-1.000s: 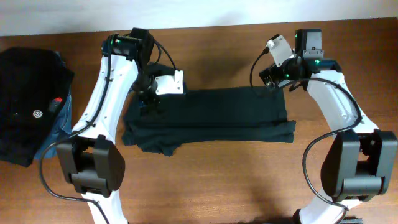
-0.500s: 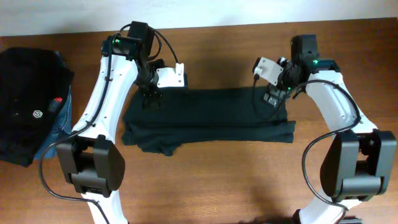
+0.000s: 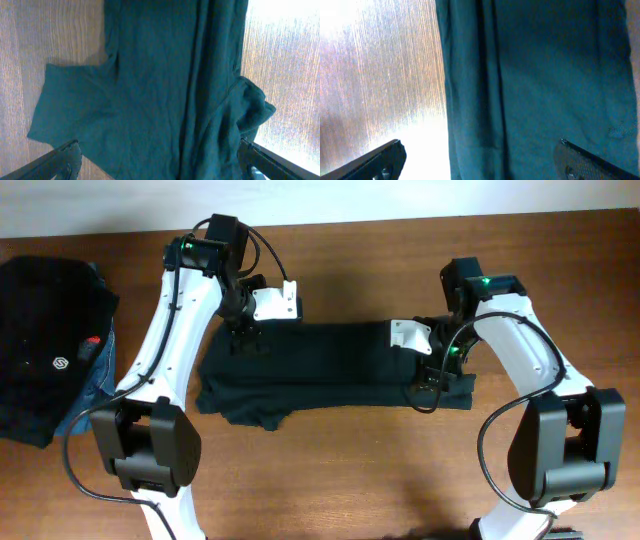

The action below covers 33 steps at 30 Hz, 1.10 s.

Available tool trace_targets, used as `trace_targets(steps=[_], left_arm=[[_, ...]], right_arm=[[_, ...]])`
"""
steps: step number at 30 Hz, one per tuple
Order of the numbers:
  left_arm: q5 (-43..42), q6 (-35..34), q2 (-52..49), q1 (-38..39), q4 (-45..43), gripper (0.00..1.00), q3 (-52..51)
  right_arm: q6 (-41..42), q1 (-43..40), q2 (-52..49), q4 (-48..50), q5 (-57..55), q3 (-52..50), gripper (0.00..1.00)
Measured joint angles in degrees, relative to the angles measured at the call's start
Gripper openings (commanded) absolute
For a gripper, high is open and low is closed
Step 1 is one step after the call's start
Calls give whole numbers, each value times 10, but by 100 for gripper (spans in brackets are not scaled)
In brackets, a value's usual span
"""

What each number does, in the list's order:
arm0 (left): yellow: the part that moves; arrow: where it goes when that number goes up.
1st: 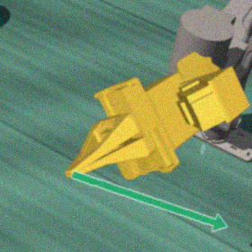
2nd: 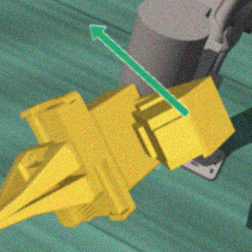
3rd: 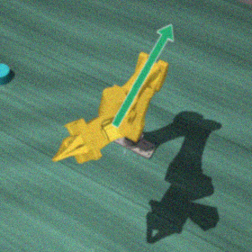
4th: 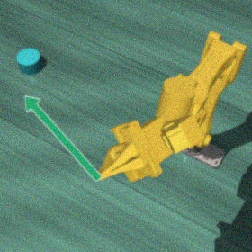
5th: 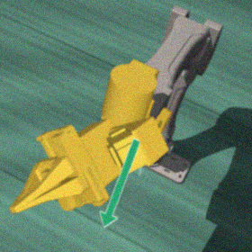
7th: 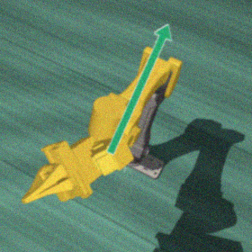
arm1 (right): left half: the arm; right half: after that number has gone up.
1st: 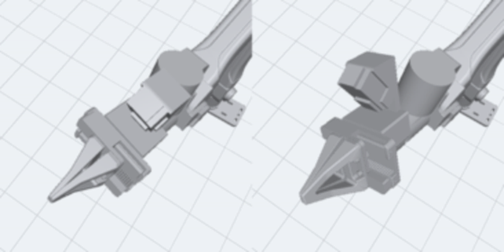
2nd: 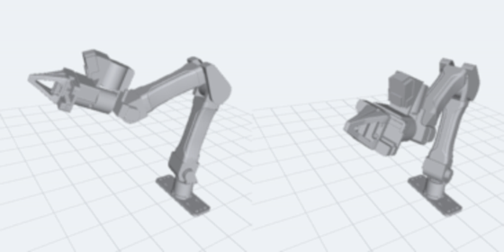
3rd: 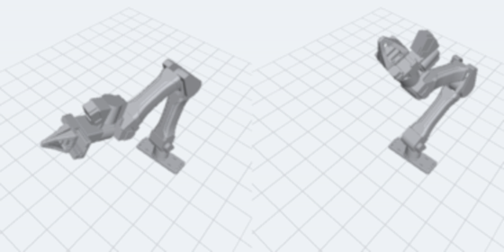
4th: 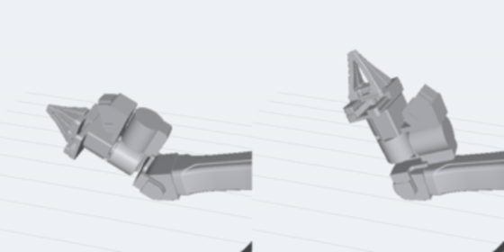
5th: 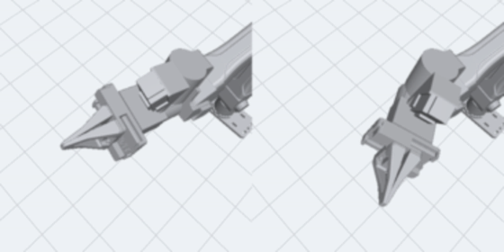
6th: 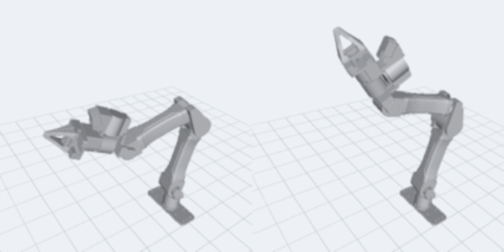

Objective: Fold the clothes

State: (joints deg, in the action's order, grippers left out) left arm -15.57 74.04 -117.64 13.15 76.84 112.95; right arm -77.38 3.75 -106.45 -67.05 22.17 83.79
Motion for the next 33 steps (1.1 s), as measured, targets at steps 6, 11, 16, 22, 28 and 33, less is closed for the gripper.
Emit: trace_targets(steps=[6, 11, 16, 22, 28, 33], left_arm=[[-3, 0, 0, 0, -24, 99, 0], [-1, 21, -1, 0, -39, 99, 0], [44, 35, -43, 0, -108, 99, 3], [108, 41, -137, 0, -176, 99, 4], [163, 44, -164, -4, -264, 99, 3], [169, 49, -164, -24, -309, 96, 3]], right_arm=[[40, 1, 0, 2, 15, 0, 99], [63, 1, 0, 80, 21, 0, 99], [78, 1, 0, 208, -15, 0, 99], [94, 1, -7, 288, -84, 0, 99], [98, 0, -31, 303, -127, 0, 98], [98, 0, -58, 307, -134, 0, 99]])
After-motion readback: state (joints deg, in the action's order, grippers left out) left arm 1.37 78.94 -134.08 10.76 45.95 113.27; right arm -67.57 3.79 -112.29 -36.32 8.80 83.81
